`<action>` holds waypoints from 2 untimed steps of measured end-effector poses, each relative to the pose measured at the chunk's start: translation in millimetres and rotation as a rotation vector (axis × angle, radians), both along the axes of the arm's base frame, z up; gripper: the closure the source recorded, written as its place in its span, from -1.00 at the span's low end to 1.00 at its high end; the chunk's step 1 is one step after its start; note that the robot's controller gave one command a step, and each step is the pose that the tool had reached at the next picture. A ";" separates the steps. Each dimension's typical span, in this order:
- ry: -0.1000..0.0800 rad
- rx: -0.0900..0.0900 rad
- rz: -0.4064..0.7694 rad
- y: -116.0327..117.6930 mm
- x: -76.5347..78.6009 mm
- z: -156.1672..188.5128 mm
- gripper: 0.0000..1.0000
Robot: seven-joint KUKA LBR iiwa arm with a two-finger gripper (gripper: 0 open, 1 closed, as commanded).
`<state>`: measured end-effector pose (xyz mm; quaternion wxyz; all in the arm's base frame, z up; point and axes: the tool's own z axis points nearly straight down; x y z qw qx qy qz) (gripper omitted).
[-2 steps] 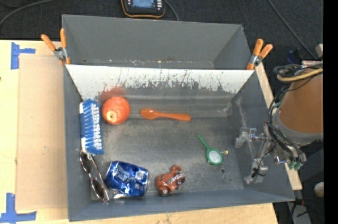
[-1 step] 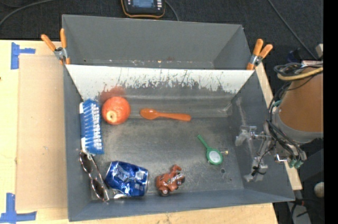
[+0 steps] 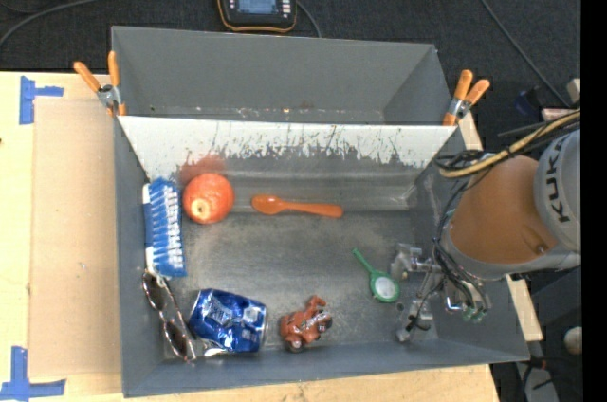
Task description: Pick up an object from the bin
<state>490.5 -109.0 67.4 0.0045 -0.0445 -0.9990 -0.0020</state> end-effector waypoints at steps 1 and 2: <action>-0.013 -0.005 -0.076 7.1 1.3 40.8 -1.00; 0.003 -0.001 -0.230 23.7 -0.2 31.4 -1.00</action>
Offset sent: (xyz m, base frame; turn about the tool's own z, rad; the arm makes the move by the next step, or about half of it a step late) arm 0.0003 0.0226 0.0326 0.2312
